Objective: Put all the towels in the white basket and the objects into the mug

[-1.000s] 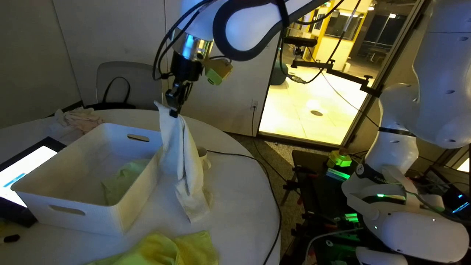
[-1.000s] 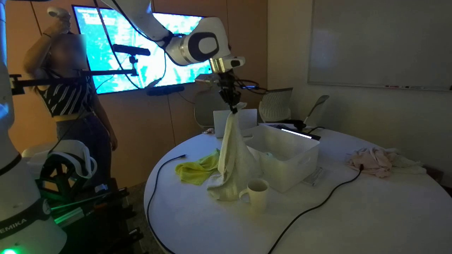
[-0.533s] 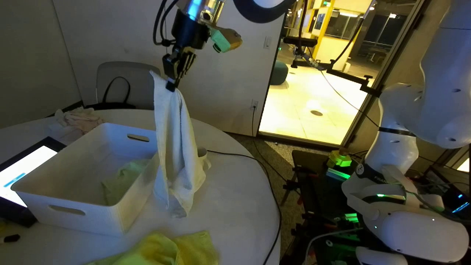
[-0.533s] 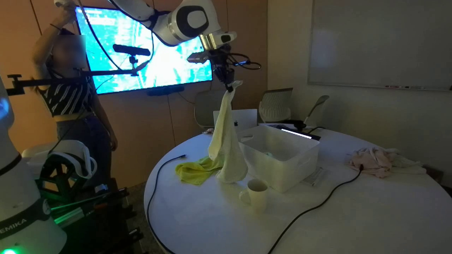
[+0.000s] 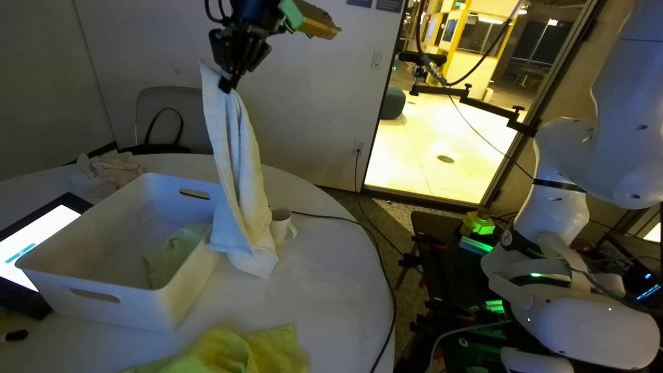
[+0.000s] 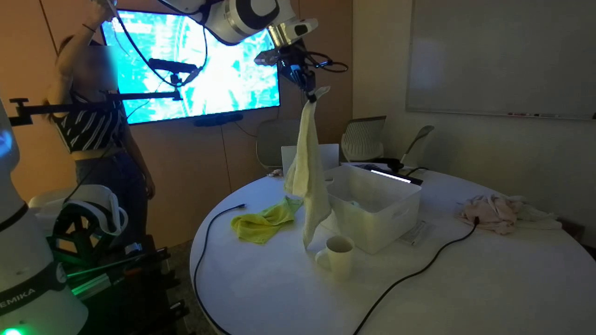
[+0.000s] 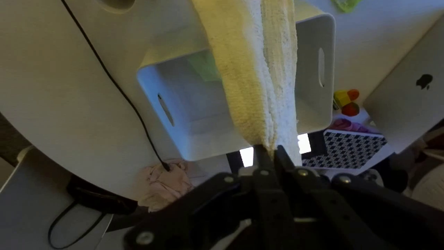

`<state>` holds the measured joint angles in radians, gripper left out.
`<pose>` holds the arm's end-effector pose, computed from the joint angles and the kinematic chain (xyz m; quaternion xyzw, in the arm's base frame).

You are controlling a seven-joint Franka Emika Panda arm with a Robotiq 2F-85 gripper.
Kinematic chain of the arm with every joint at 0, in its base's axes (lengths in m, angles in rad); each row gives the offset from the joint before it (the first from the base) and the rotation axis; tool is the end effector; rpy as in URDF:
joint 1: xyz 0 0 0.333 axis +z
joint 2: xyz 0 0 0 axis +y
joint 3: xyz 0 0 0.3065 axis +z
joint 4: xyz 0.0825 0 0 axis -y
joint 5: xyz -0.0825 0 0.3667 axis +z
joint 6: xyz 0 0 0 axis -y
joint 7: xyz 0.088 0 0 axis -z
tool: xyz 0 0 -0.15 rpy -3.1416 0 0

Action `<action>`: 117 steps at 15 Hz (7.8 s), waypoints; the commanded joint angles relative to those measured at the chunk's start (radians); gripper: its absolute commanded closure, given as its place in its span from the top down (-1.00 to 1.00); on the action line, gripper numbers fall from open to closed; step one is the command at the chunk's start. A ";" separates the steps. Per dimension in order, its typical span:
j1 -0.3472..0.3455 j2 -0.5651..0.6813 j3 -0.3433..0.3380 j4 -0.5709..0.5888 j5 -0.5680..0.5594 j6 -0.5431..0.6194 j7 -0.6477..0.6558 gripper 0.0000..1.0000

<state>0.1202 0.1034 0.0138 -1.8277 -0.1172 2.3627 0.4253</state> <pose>0.6238 0.0788 0.4781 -0.9694 0.1102 -0.2188 0.0125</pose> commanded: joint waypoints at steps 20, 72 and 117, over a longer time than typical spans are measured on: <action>0.039 0.461 -0.141 0.676 -0.031 0.283 0.549 -0.96; -0.028 0.464 -0.081 -0.086 0.320 0.132 0.333 1.00; 0.331 0.839 -0.442 0.049 0.122 0.375 1.571 1.00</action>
<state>0.4767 0.9197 -0.4392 -1.8341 0.0483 2.7731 1.9737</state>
